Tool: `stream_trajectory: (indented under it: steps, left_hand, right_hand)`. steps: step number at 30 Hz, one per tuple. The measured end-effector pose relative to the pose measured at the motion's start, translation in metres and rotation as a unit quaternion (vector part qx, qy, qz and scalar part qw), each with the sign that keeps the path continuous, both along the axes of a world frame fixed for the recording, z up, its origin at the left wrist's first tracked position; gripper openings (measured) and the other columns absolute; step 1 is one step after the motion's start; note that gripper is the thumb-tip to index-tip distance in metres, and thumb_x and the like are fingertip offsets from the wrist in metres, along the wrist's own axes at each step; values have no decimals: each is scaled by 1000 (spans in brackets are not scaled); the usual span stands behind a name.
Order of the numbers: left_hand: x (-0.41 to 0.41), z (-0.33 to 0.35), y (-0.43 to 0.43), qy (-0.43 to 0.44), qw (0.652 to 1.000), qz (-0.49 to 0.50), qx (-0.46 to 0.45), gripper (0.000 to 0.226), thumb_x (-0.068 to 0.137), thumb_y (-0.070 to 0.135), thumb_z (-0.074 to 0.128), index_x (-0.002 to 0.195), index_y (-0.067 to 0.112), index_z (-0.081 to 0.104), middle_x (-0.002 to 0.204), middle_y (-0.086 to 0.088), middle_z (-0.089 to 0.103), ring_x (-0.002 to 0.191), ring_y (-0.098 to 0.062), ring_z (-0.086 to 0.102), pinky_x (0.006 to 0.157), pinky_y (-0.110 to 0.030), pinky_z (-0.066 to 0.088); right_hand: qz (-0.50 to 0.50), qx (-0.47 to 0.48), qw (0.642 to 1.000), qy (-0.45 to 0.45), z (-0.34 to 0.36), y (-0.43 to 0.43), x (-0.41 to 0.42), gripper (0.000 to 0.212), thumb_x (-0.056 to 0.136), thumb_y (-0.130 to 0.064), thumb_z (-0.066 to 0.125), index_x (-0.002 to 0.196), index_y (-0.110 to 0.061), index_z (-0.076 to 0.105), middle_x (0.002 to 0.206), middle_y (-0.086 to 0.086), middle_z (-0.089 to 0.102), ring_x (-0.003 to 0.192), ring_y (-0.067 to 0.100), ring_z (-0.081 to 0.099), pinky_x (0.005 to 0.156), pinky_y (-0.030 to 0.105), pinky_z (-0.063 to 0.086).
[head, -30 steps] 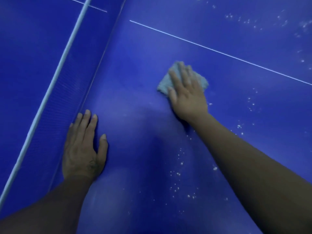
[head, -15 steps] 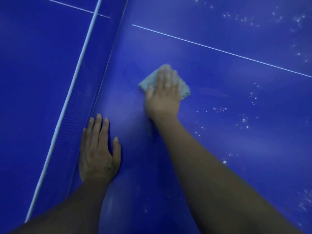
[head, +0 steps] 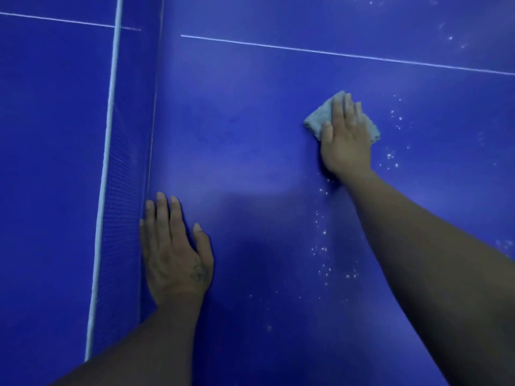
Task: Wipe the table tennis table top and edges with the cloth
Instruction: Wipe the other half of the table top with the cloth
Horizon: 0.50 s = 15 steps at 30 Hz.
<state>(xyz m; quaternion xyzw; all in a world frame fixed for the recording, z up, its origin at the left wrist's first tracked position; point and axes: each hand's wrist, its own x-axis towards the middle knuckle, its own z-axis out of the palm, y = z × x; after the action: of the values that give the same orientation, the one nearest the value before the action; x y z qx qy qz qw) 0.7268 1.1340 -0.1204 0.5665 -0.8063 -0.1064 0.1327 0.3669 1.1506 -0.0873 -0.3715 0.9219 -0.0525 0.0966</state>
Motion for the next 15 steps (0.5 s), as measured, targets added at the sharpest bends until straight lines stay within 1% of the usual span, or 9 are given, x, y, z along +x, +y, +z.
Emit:
stream_trajectory:
  steps: [3,4,6,8,9,11,13,15]
  left_hand:
    - [-1,0,1,6,1000,-1,-9,63,110,33,42,165,3,36,176,-14,28,166,-30,17,136,-46,10]
    - [-1,0,1,6,1000,-1,-9,63,110,33,42,165,3,35,176,-14,28,166,-30,17,137,-46,10]
    - [-1,1,1,3,1000,0,-4,64,110,33,41,166,3,34,177,-13,27,167,-30,16,136,-48,11]
    - [-2,1,1,4,1000,0,-2,64,109,31,42,166,3,34,176,-14,27,166,-31,17,136,-50,12]
    - [-2,1,1,6,1000,-1,-3,64,109,30,43,165,2,35,176,-15,28,166,-32,18,136,-50,13]
    - [-3,2,1,8,1000,0,0,64,108,29,44,165,1,35,176,-16,28,166,-33,19,136,-50,13]
    - [-3,4,1,8,1000,3,2,64,108,29,44,165,1,35,176,-16,28,166,-32,18,136,-50,12]
    - [-3,5,2,9,1000,4,-3,63,108,29,45,165,1,36,176,-16,29,166,-32,19,136,-49,12]
  right_hand:
    - [-93,2,996,11,-1,-7,30,63,114,-31,27,172,-16,8,180,7,3,166,30,2,133,48,4]
    - [-99,-1,995,22,-2,-13,47,63,113,-33,26,172,-17,8,180,7,2,166,30,1,133,47,4]
    - [-44,-6,999,27,-5,-27,89,63,113,-37,22,172,-20,6,180,7,-1,166,30,0,133,47,2]
    - [53,-21,998,24,-6,-35,139,62,112,-36,17,172,-21,8,179,7,-1,166,30,-1,132,47,0]
    - [99,-35,994,21,-6,-35,162,62,112,-34,19,171,-19,13,179,7,4,166,30,2,133,48,0]
    - [166,-73,983,12,-7,-31,193,61,110,-30,29,169,-14,24,177,8,16,166,29,11,133,49,6]
    - [211,-78,974,8,-6,-24,190,62,108,-30,32,168,-14,26,177,5,20,165,26,15,133,47,10]
    - [252,-71,965,9,-7,-20,160,63,107,-29,35,168,-15,27,176,4,23,164,25,19,134,45,11]
